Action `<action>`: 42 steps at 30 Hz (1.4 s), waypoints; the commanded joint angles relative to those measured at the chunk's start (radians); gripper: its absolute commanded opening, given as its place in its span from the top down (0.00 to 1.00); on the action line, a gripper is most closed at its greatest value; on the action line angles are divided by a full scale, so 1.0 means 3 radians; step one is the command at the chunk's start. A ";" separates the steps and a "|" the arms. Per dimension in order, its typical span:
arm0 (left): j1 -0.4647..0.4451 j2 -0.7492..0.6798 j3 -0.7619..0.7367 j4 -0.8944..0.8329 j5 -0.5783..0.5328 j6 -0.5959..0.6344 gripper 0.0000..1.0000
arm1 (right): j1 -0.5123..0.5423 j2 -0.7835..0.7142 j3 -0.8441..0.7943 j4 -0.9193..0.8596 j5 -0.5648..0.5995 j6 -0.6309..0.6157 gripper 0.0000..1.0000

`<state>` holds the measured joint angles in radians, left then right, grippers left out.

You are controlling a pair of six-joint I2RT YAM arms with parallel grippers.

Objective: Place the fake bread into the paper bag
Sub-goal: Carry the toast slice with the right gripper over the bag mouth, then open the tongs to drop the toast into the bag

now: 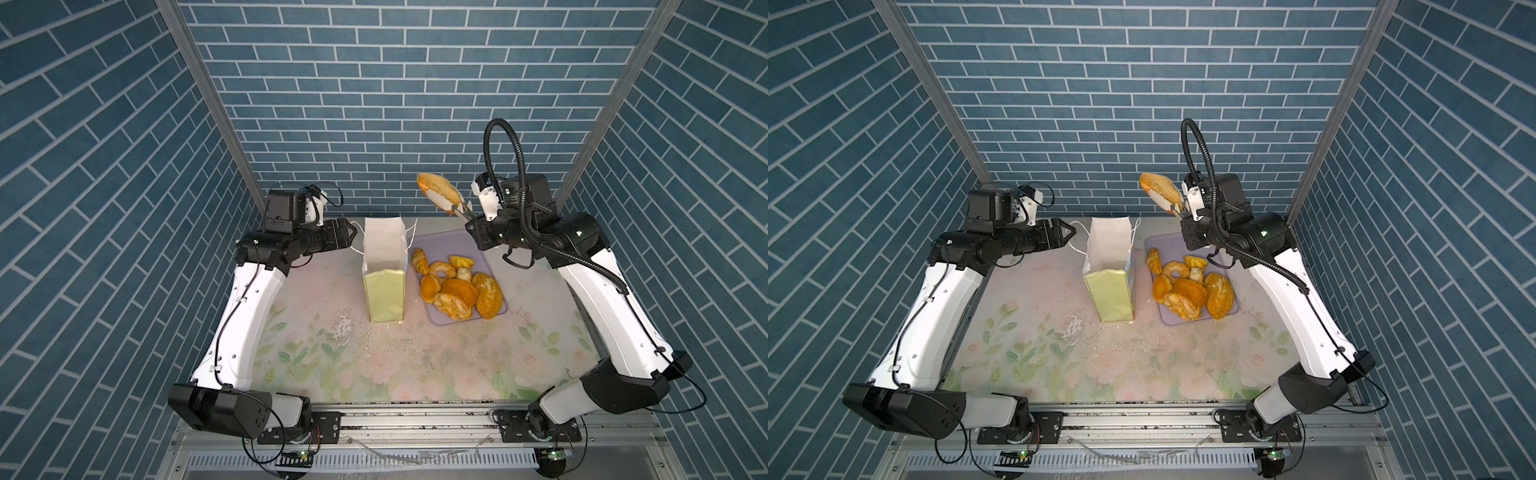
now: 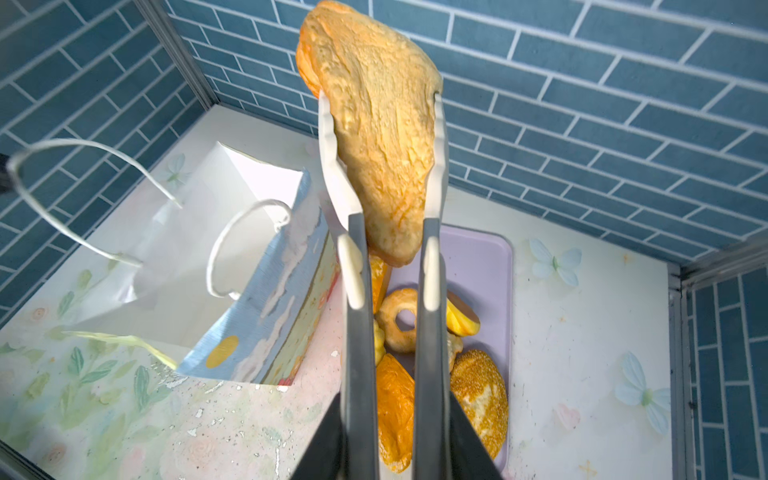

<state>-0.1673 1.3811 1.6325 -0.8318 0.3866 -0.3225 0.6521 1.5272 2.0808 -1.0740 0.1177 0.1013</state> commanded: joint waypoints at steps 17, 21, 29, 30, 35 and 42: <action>-0.0051 -0.0143 -0.0486 0.0507 -0.0171 -0.0417 0.92 | 0.0962 0.0754 0.1091 -0.0734 0.0024 0.0131 0.71; -0.0051 -0.0228 -0.0589 0.0563 -0.0195 -0.0457 1.00 | 0.0996 0.0707 0.0883 -0.0619 0.0068 0.0252 0.71; -0.0051 -0.0284 -0.0651 0.0589 -0.0138 -0.0524 1.00 | 0.1002 0.0748 0.0636 -0.0569 0.0160 0.0353 0.62; -0.0051 -0.0292 -0.0652 0.0588 -0.0141 -0.0525 1.00 | 0.1002 0.0753 0.0634 -0.0568 0.0184 0.0353 0.60; -0.0051 -0.0304 -0.0655 0.0589 -0.0113 -0.0541 1.00 | 0.1002 0.0779 0.0706 -0.0509 0.0257 0.0308 0.48; -0.0051 -0.0293 -0.0636 0.0577 -0.0110 -0.0528 1.00 | 0.1002 0.0942 0.1043 -0.0623 0.0254 0.0227 0.43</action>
<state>-0.1810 1.3071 1.4429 -0.6716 0.3454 -0.4824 0.9482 1.7943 2.3451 -1.2728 0.1688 0.1829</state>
